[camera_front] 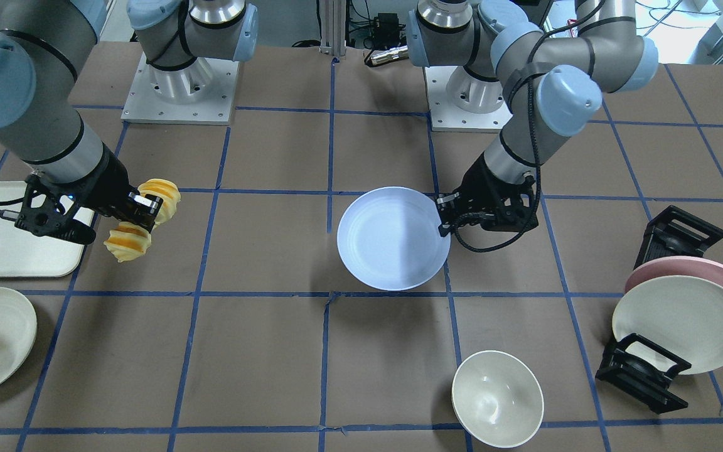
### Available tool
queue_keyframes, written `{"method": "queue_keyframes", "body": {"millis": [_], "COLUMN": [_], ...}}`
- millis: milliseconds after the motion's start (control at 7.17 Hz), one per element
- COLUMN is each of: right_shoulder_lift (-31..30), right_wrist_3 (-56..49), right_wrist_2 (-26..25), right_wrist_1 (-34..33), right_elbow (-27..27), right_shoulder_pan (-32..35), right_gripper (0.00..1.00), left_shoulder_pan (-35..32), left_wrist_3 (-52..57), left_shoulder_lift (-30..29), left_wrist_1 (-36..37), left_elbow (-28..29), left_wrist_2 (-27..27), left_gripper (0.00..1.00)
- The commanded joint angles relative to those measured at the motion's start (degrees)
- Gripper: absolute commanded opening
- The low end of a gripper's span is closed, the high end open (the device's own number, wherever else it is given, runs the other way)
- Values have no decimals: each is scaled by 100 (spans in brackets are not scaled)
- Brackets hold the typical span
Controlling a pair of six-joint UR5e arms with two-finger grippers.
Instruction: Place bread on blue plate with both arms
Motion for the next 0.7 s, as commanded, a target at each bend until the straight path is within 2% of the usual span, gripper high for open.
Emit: {"method": "queue_keyframes", "body": {"millis": [0, 140, 419, 558], "right_shoulder_lift": [200, 306, 595, 718], "right_wrist_3": [211, 369, 1604, 1775], "right_wrist_2": [324, 292, 318, 257], "right_wrist_1": [-59, -338, -883, -1060], "right_elbow": [-16, -16, -16, -16], "right_shoulder_pan": [159, 517, 1176, 1510], "right_gripper": [0, 0, 0, 0], "left_shoulder_pan": [-700, -869, -993, -1055], "left_wrist_3": [-790, -1297, -1451, -1626], "left_shoulder_lift": [-594, -823, -1114, -1176], "left_wrist_1": [1180, 1566, 1684, 1684], "left_elbow": [-168, -194, -229, -229], "left_wrist_2": [-3, -2, 6, 15], "left_gripper": [0, 0, 0, 0]}}
